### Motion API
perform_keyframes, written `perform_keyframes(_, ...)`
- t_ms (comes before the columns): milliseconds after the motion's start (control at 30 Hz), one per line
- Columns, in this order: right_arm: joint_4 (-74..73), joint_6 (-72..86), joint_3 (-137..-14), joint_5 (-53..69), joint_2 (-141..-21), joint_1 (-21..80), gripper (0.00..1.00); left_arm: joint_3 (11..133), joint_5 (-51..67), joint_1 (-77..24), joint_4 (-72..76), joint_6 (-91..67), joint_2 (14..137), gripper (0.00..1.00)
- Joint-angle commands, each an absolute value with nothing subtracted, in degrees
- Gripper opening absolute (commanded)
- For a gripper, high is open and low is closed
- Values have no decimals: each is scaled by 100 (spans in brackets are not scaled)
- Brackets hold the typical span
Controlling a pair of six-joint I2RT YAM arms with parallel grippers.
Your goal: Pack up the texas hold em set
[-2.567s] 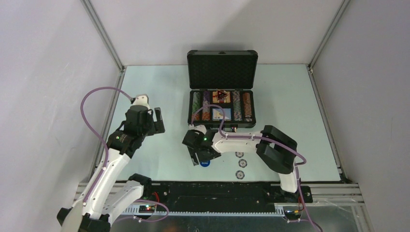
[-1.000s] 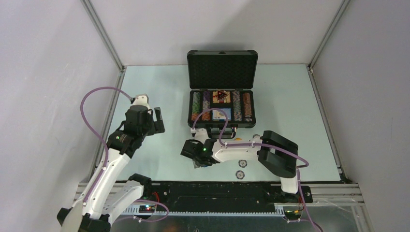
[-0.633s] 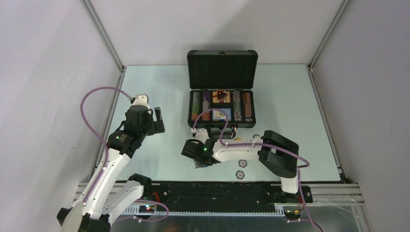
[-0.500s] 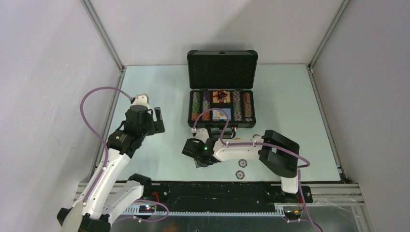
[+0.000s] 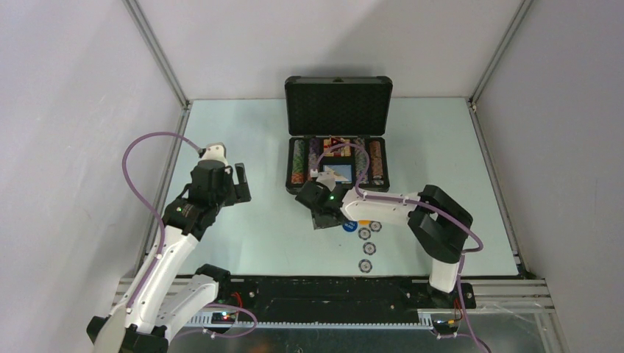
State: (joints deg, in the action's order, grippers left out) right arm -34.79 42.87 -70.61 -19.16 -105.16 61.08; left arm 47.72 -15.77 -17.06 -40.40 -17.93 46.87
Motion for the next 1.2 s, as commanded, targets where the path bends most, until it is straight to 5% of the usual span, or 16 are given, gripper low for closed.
perform_keyframes(0, -3416, 3972, -7153, -2039, -10280, 5969, 50, 4764, -1512, -1655, -3898, -1705, 4689, 90)
perform_keyframes(200, -3737, 3997, -7189, -2177, -10206, 5837, 56, 4764, -1516, -1655, -3897, -1705, 4695, 90)
perform_keyframes(533, -3718, 4074, -6376, -2101, -9678, 5299, 81, 4764, -1462, -1657, -3897, -1705, 4679, 90)
perform_keyframes(1167, -3458, 4116, -6097, -1575, -9668, 5123, 76, 4771, -1059, -1679, -3894, -1858, 4633, 90)
